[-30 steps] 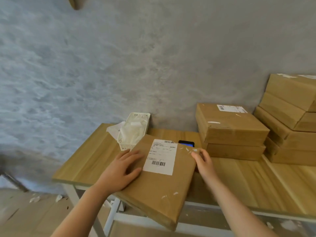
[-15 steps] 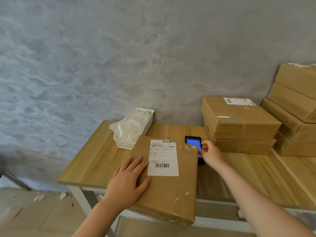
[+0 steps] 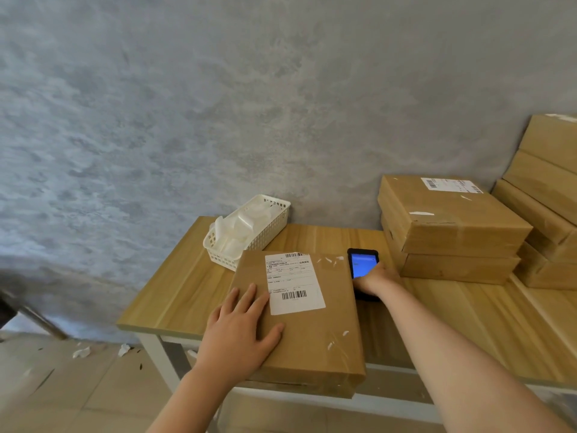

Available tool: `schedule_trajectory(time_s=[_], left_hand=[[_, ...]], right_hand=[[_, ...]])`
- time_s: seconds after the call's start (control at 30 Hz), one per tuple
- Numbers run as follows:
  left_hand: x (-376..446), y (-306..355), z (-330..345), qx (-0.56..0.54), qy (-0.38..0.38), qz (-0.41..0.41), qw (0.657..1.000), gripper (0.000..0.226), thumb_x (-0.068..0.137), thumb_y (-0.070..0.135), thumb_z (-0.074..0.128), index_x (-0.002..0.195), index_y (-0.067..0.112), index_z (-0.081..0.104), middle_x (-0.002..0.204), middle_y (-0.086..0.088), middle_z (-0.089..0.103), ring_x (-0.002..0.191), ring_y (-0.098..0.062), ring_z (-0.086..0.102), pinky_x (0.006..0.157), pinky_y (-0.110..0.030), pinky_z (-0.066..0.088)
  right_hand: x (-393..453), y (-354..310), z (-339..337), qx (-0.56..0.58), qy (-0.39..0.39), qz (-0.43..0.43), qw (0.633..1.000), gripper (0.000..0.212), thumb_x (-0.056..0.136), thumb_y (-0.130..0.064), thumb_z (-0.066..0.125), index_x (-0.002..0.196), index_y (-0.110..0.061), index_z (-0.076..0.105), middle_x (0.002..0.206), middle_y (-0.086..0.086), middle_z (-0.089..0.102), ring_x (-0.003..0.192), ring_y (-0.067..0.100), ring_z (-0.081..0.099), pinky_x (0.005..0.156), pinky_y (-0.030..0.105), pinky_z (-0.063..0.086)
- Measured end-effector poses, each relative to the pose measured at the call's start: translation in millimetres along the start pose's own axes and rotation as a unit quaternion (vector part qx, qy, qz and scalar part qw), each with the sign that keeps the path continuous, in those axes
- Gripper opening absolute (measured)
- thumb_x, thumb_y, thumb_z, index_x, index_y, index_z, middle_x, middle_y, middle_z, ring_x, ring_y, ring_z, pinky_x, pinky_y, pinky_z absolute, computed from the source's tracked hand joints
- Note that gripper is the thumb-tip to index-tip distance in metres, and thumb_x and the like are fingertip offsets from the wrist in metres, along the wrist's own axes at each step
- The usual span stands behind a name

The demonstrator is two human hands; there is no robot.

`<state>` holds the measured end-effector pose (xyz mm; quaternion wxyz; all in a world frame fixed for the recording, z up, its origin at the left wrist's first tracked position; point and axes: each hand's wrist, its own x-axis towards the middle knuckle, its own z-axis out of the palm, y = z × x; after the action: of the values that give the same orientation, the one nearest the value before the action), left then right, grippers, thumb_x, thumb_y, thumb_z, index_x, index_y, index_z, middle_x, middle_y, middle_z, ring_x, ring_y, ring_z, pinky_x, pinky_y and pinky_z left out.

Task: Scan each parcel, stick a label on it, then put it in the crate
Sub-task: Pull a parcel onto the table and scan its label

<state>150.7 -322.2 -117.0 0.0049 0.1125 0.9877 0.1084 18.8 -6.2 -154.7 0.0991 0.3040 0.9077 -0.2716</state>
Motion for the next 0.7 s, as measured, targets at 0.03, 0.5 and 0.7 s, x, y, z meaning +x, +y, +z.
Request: schedule_trajectory(time_s=[0.03,0.5,0.7], left_hand=[[1,-1,-1,0.007,-0.014,0.007,1.0,0.081,0.085,0.081,0.019,0.156,0.042,0.006,0.166,0.012,0.001,0.153,-0.02,-0.003,0.122,-0.042,0.01],[80,32,6,0.038,-0.024,0.045,0.998,0.085,0.087,0.078,0.015,0.158,0.032,0.007,0.167,0.001,0.004,0.153,-0.028,0.0,0.122,-0.049,0.011],[122,38,8,0.029,-0.015,0.044,0.999,0.082,0.09,0.077,0.02,0.158,0.031,0.012,0.167,0.001,0.007,0.152,-0.03,0.004,0.121,-0.051,0.012]], right_hand=[[7,4,2,0.012,-0.01,-0.002,1.0,0.122,0.034,-0.075,0.068,0.139,-0.018,0.042,0.12,0.008,0.057,0.099,0.025,0.06,0.082,0.036,0.056],[-85,45,-83,0.126,-0.012,-0.08,0.989,0.099,0.039,-0.049,0.085,0.123,-0.018,0.044,0.118,0.004,0.051,0.101,0.021,0.058,0.084,0.039,0.056],[-123,26,-98,0.097,-0.119,-0.127,0.98,0.079,0.068,-0.032,0.086,0.129,-0.025,0.036,0.113,-0.002,0.055,0.1,0.011,0.056,0.075,0.026,0.047]])
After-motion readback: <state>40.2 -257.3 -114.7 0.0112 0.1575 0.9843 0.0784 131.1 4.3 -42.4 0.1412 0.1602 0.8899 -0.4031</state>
